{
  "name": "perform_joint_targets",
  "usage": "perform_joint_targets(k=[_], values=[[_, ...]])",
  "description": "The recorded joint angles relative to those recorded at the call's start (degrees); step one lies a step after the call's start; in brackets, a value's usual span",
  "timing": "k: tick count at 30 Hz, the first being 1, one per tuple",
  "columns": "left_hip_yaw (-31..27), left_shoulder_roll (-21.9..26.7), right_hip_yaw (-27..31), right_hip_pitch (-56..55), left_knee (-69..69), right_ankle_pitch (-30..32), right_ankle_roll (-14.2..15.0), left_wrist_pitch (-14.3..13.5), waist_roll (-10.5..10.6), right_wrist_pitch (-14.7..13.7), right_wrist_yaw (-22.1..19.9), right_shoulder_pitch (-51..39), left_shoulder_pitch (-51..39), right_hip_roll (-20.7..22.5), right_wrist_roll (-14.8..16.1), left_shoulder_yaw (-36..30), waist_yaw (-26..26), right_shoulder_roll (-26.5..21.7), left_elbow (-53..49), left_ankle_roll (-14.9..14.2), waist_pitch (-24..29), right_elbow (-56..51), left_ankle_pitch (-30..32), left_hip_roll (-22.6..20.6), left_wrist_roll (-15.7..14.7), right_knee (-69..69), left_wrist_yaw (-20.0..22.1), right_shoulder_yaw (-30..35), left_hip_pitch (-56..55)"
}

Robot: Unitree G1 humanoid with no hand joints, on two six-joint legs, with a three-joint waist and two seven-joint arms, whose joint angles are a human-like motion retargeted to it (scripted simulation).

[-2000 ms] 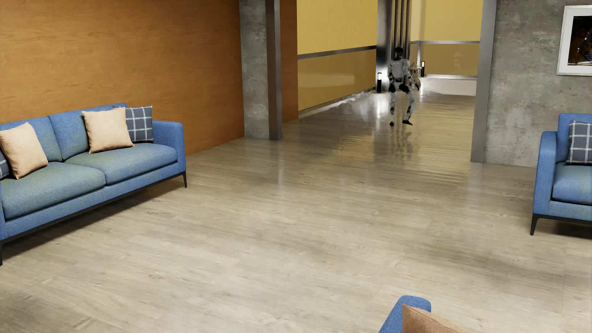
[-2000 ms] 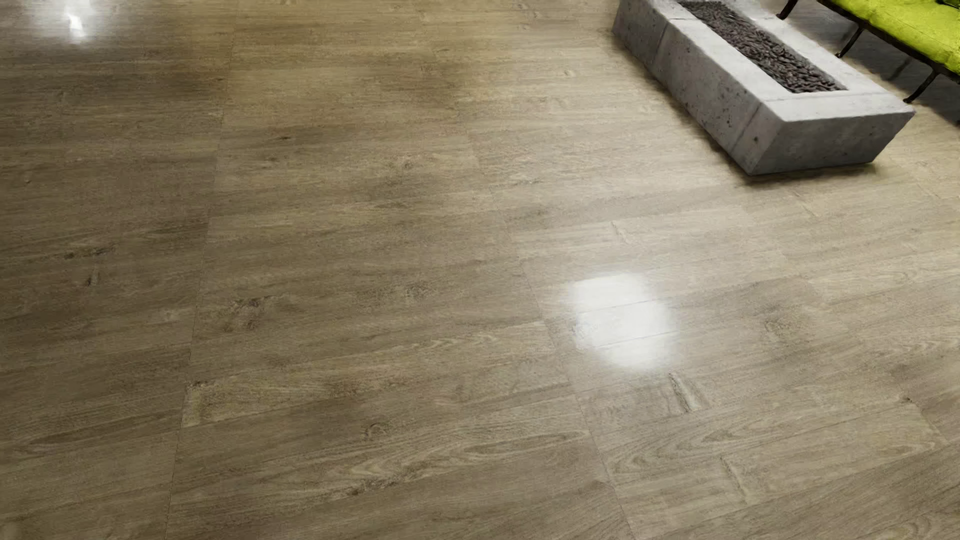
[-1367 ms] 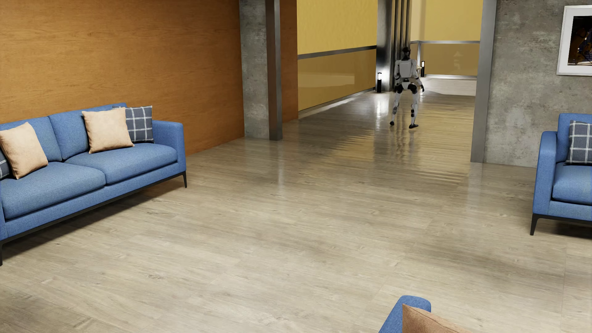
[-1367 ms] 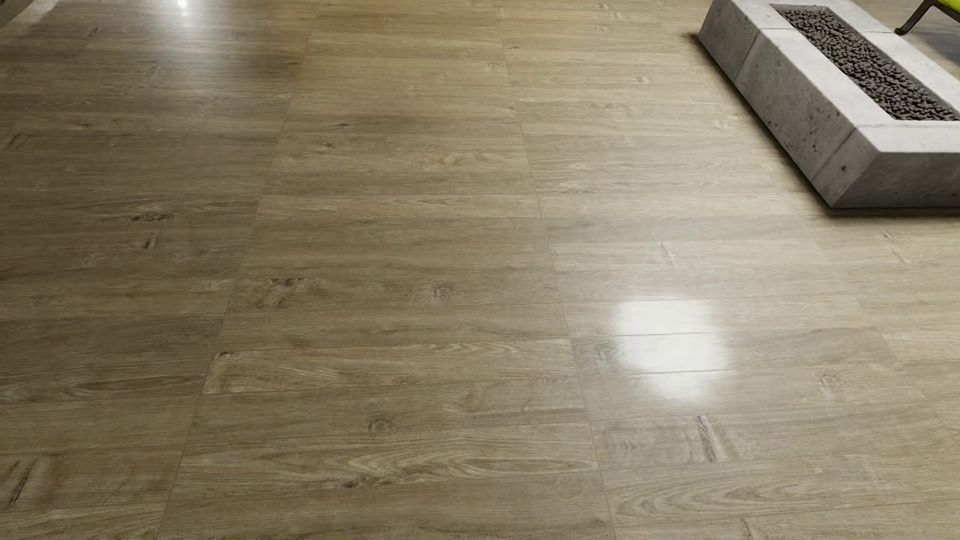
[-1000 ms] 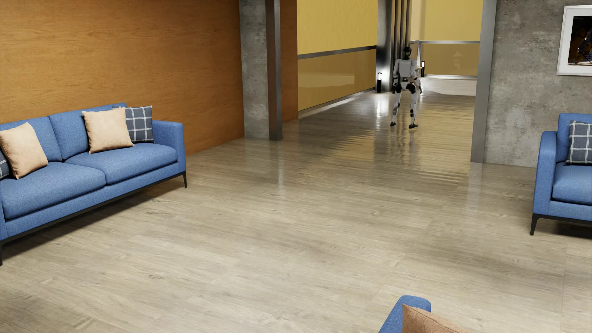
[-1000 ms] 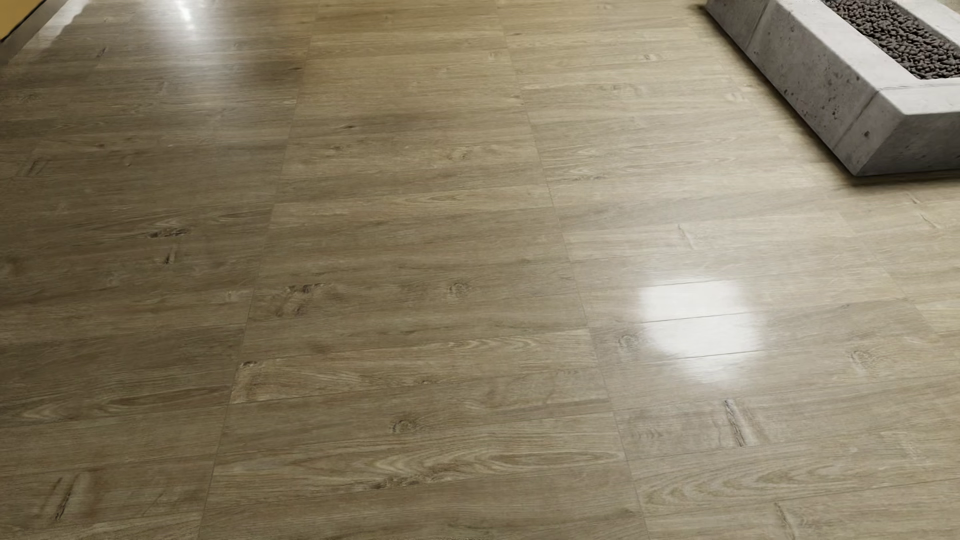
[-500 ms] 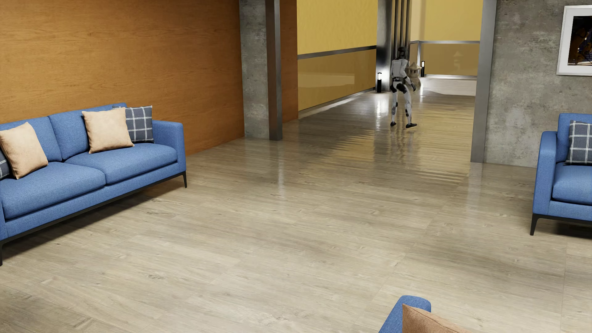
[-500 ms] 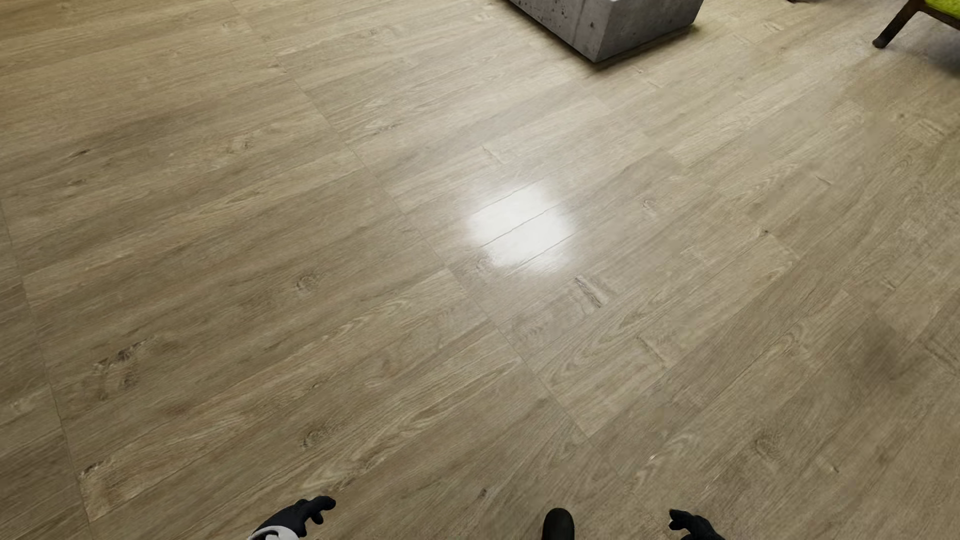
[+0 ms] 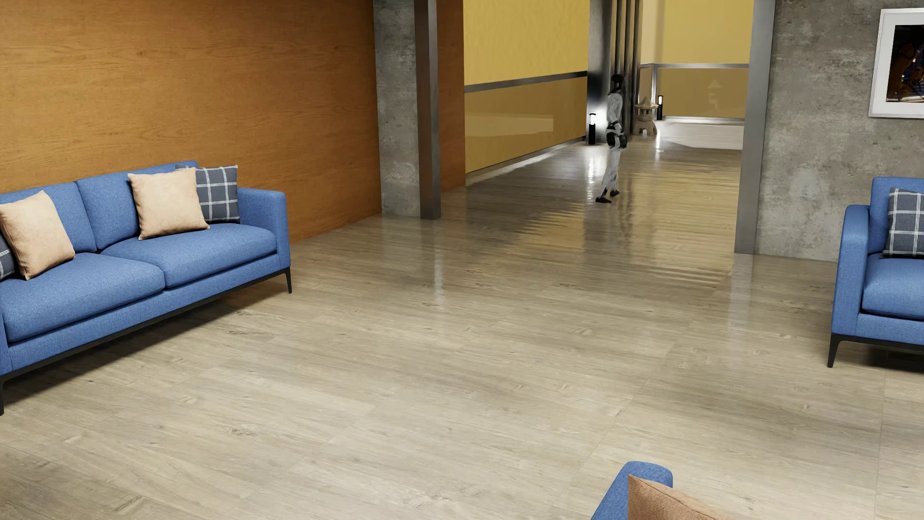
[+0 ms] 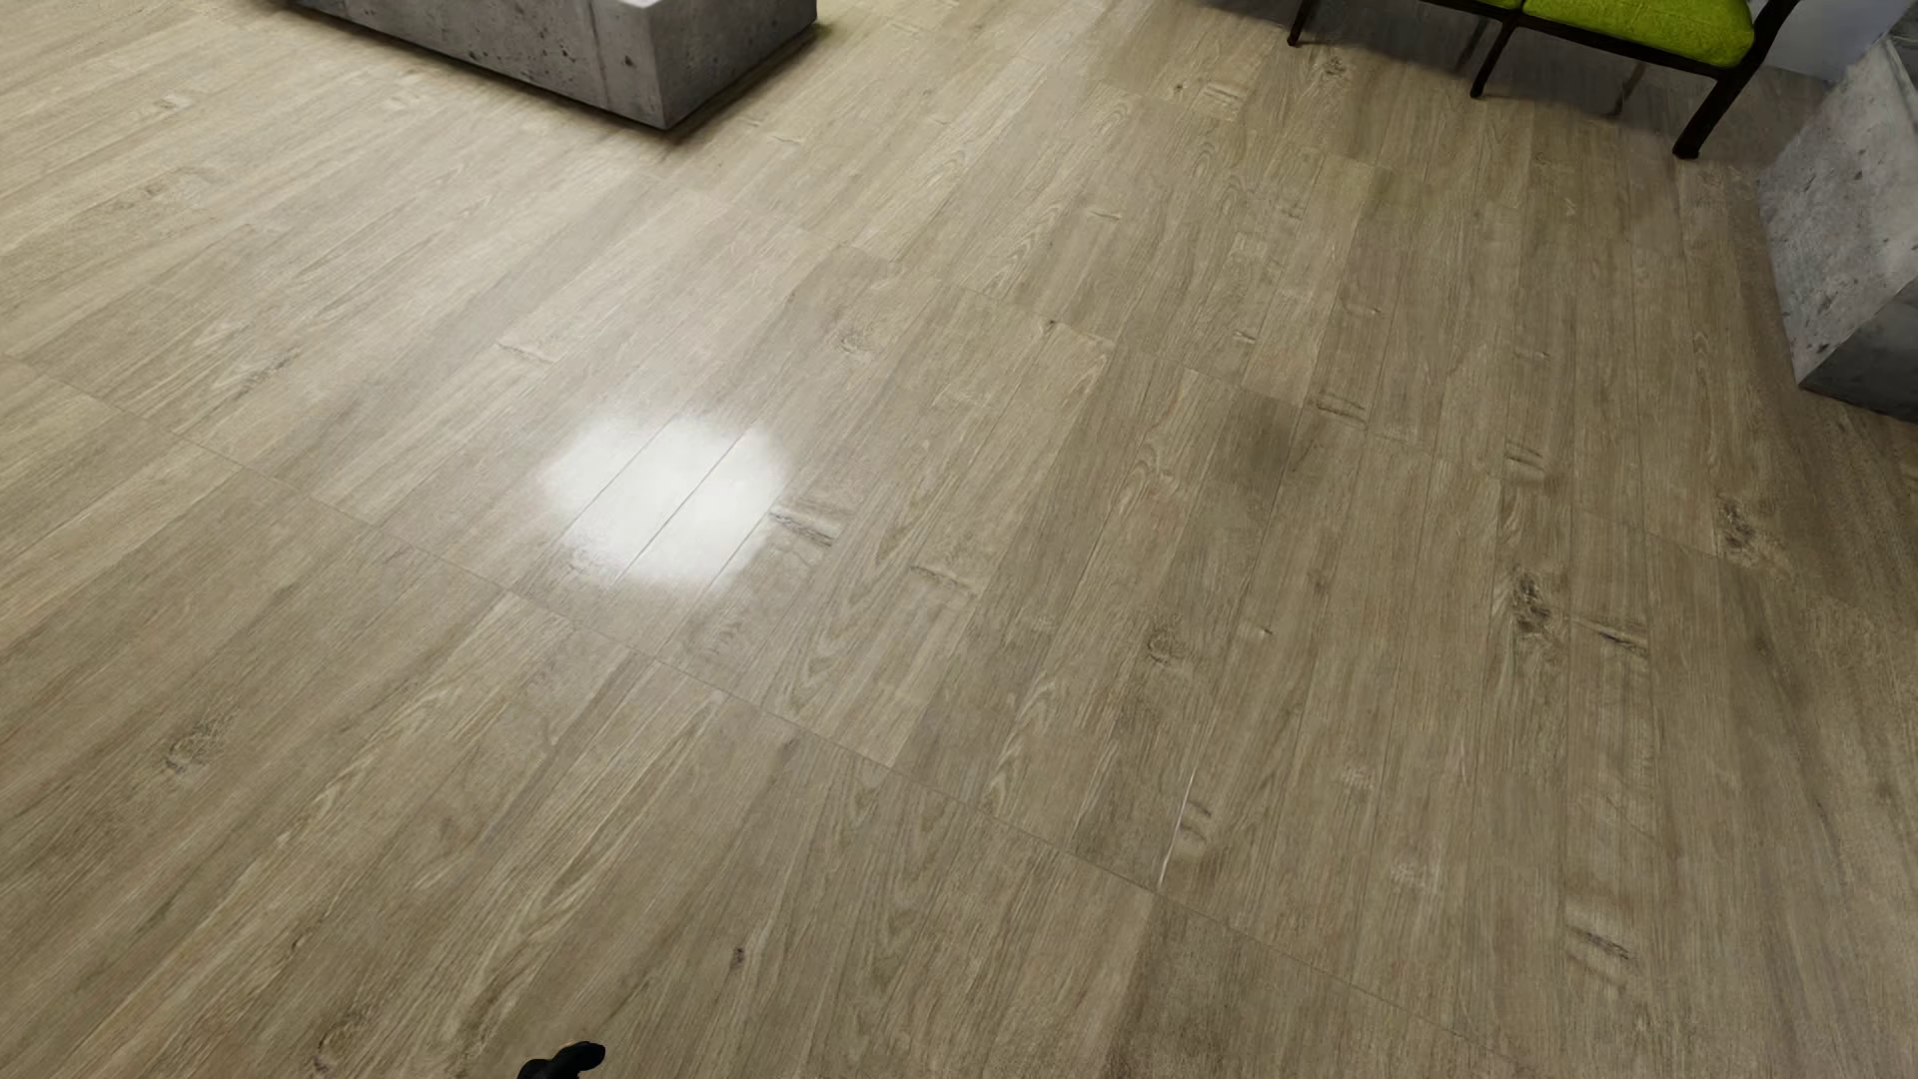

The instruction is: Turn around

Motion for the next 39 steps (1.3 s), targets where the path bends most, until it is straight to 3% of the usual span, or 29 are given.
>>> perform_joint_targets(k=[2,3,5,6,9,10,12,14,16,19,20,21,25,26,27,28,31,32,34,35,36,37,38,39], values=[[1.1,-0.2,5.2,-3.0,-0.3,-1.6,-2.6,2.5,1.3,-1.9,-4.3,-0.2,1.6,6.6,0.9,-1.8,-1.1,0.7,5.4,-0.6,0.4,-2.6,0.0,6.9,1.8,1.2,-2.8,0.4,1.4],[-1.0,-0.7,7.7,-4.1,-0.5,-2.4,-4.2,3.4,2.0,-2.6,-5.8,-0.4,1.9,10.0,1.3,-5.2,-1.5,0.9,8.6,-0.1,0.6,-3.7,-3.1,9.5,4.0,1.4,-7.1,0.5,1.5],[-16.2,-1.4,14.2,-5.9,1.0,-4.0,-6.9,3.4,3.2,-2.8,-7.8,-1.1,2.6,16.0,2.2,-8.8,-1.0,1.0,12.6,0.0,0.9,-5.3,-10.5,11.7,5.6,2.2,-14.1,1.2,-0.9],[-27.2,-2.3,17.9,-6.8,1.7,-4.7,-7.8,4.1,3.6,-2.8,-8.9,-1.7,3.1,18.1,3.3,-8.4,-0.4,1.1,13.3,2.3,1.0,-5.3,-13.5,10.1,5.4,3.0,-13.7,1.2,-2.8],[-57.7,-5.9,27.1,-8.3,11.5,-5.5,-9.3,4.4,4.0,-0.3,-8.7,-2.9,4.5,21.5,4.0,-5.1,1.3,-0.6,10.7,-2.4,1.2,-3.7,-13.5,-3.7,4.3,4.2,-8.0,3.0,-9.7],[-63.7,-6.7,28.8,-8.5,16.8,-5.6,-9.4,3.8,4.2,-0.4,-8.4,-2.4,4.0,22.1,3.9,-4.5,1.4,-1.3,9.4,-3.9,1.3,-3.5,-12.8,-9.1,4.1,4.1,-6.9,3.6,-12.7],[-62.9,-7.4,31.5,-8.9,25.9,-5.8,-9.1,2.0,5.2,-0.3,-8.2,-0.8,2.3,22.9,4.7,-4.4,1.3,-2.3,7.6,-4.6,1.6,-3.5,-12.2,-14.3,4.6,3.8,-6.0,4.5,-18.6],[-57.4,-7.3,35.0,-9.5,29.5,-6.1,-8.9,0.8,6.7,0.6,-8.6,-0.5,0.7,24.3,4.5,-6.4,1.6,-3.2,5.4,-1.2,2.0,-2.2,-11.6,-16.1,6.9,3.4,-5.7,5.9,-23.2],[-55.1,-5.9,39.7,-10.0,26.1,-6.8,-9.1,0.3,8.1,2.3,-9.8,-1.2,0.0,26.2,5.8,-9.7,1.9,-2.7,3.3,0.2,2.5,-0.3,-11.6,-18.8,10.6,3.8,-5.9,4.8,-26.1],[-59.6,-4.5,47.8,-9.6,9.0,-7.9,-9.8,-0.6,9.3,3.7,-12.3,-1.6,1.0,29.1,8.1,-10.1,1.1,0.3,1.6,-3.1,2.7,1.0,-7.4,-24.0,8.3,3.7,-7.6,1.6,-25.4],[-60.9,-4.0,50.5,-8.9,3.1,-7.9,-9.6,-0.5,9.4,3.6,-12.6,-1.0,1.0,29.5,8.3,-10.7,0.6,1.0,2.2,-2.7,2.7,1.2,-1.6,-24.6,7.7,3.1,-8.4,1.4,-23.3],[-59.3,-3.8,52.9,-8.3,1.0,-7.9,-9.1,0.3,9.5,3.2,-12.7,-0.1,0.4,29.5,8.6,-12.0,0.1,1.6,3.8,0.1,2.5,1.3,1.2,-24.0,7.8,3.0,-9.3,1.4,-21.1],[-52.0,-4.7,55.5,-10.4,2.7,-5.2,-8.2,4.5,8.0,3.4,-11.6,6.6,-7.2,27.2,8.8,-19.4,-1.3,4.1,13.5,0.9,2.6,2.3,-3.8,-22.9,10.8,12.6,-14.8,0.1,-17.0],[-50.3,-4.7,56.6,-12.5,3.7,-2.9,-6.9,3.9,7.6,3.1,-10.0,7.9,-8.8,26.8,8.4,-21.1,-1.4,4.2,13.9,1.5,2.7,3.0,-5.3,-22.8,11.6,17.5,-15.6,0.4,-16.2],[-48.5,-4.9,58.8,-15.2,4.6,0.0,-3.2,3.0,7.2,3.3,-7.4,8.6,-9.8,26.9,6.9,-21.4,-1.3,3.3,13.0,1.9,2.9,4.0,-6.8,-22.7,11.5,23.2,-14.7,1.8,-15.2],[-46.5,-5.0,61.5,-17.9,5.5,3.6,3.1,2.1,6.7,3.5,-4.1,8.9,-10.1,27.5,4.9,-20.1,-0.9,2.1,11.1,2.0,3.2,5.0,-8.4,-22.3,10.4,29.0,-11.7,3.5,-14.1],[-40.6,-4.9,58.3,-25.9,8.4,9.6,3.4,-1.2,5.1,3.7,0.2,7.8,-10.5,31.0,0.4,-15.3,2.1,-0.2,5.6,1.4,4.1,6.4,-11.9,-19.2,6.2,42.9,-2.6,6.1,-11.5],[-39.7,-4.6,55.4,-28.3,8.4,9.5,3.4,-1.6,4.7,3.5,-0.2,7.3,-11.5,27.6,0.7,-14.5,2.7,0.1,4.8,1.2,4.3,5.9,-12.3,-18.4,5.3,44.2,-1.9,5.3,-10.8],[-39.8,-3.6,46.0,-31.2,7.8,8.0,3.9,-1.3,3.5,1.8,-1.3,6.4,-13.9,12.2,0.7,-14.9,2.2,-0.2,4.2,0.9,4.4,3.4,-12.6,-18.7,5.4,41.1,-2.7,4.7,-10.1],[-40.4,-3.3,40.6,-30.6,7.4,6.0,0.6,-1.2,2.7,0.8,-1.9,5.9,-15.0,5.6,0.6,-15.1,1.3,-0.8,4.0,0.8,4.3,1.9,-12.7,-19.6,5.5,36.9,-3.4,4.6,-10.1],[-41.1,-3.2,35.9,-29.1,7.1,4.3,-3.0,-1.0,1.8,0.2,-2.7,5.2,-15.8,2.2,0.6,-15.0,0.6,-1.7,3.9,0.6,4.1,0.5,-12.9,-20.5,5.4,31.2,-3.6,4.5,-10.1],[-41.7,-3.1,33.0,-27.2,6.7,3.1,-3.4,-0.9,1.0,-0.1,-3.6,4.1,-16.3,1.4,0.6,-15.0,0.1,-2.4,4.1,0.3,3.8,-0.5,-12.9,-21.1,5.4,24.3,-3.5,4.4,-10.1],[-42.4,-3.0,32.6,-25.1,6.2,3.6,-1.1,-0.8,0.4,0.0,-4.3,2.8,-16.5,2.7,0.5,-15.0,-0.2,-3.2,4.4,0.0,3.4,-1.0,-12.9,-21.4,5.5,16.2,-3.5,4.6,-10.0],[-43.0,-2.7,33.5,-22.4,4.8,6.4,-1.5,-0.6,0.0,0.2,-4.5,1.0,-16.3,5.4,0.1,-14.6,-0.2,-3.7,4.6,-0.3,3.0,-1.1,-12.4,-21.3,5.2,7.4,-3.6,5.3,-9.6]])
